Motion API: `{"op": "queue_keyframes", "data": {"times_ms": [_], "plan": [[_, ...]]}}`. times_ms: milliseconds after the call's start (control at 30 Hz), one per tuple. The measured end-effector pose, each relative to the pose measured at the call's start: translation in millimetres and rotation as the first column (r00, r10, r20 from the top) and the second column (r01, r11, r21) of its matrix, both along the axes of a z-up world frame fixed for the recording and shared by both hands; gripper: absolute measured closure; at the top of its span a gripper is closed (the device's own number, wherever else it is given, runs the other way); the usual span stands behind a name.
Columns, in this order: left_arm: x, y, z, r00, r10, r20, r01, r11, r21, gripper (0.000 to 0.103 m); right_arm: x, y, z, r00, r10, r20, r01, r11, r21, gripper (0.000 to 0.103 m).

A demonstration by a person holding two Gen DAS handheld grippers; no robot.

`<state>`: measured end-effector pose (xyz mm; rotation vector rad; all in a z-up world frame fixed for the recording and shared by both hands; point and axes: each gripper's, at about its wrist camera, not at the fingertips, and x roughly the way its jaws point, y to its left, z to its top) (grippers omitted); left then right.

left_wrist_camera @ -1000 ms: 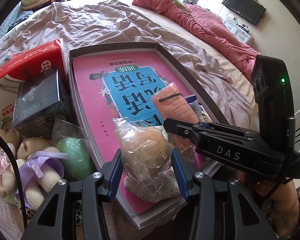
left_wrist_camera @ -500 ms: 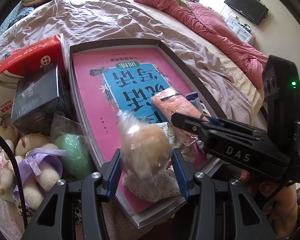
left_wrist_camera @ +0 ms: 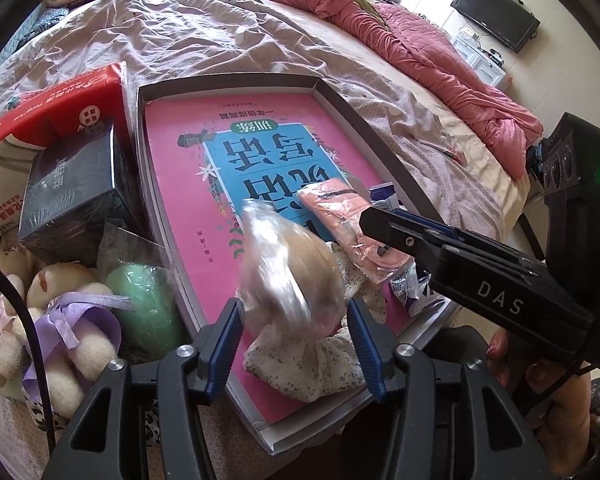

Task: Organize soft objects
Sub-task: 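Open the left tool to drop the bread bag while the right tool releases the pink towel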

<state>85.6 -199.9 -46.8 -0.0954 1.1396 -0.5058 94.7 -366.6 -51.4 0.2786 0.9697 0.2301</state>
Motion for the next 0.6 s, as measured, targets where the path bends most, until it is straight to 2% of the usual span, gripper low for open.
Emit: {"op": "queue_keyframes", "data": {"times_ms": [267,600], "plan": [[-0.8,-3.1,1.9,1.000,-0.013,0.006,0.013,1.000,0.009,0.048,-0.8,-1.7,1.4,1.000,-0.009,0.007,0.009,1.000,0.004,0.067],[-2.2,2.9,8.3,1.000,0.006,0.026,-0.006,1.000,0.006,0.047,-2.5,-1.2,3.5,1.000,-0.013,0.016,0.013,1.000,0.000,0.059]]}}
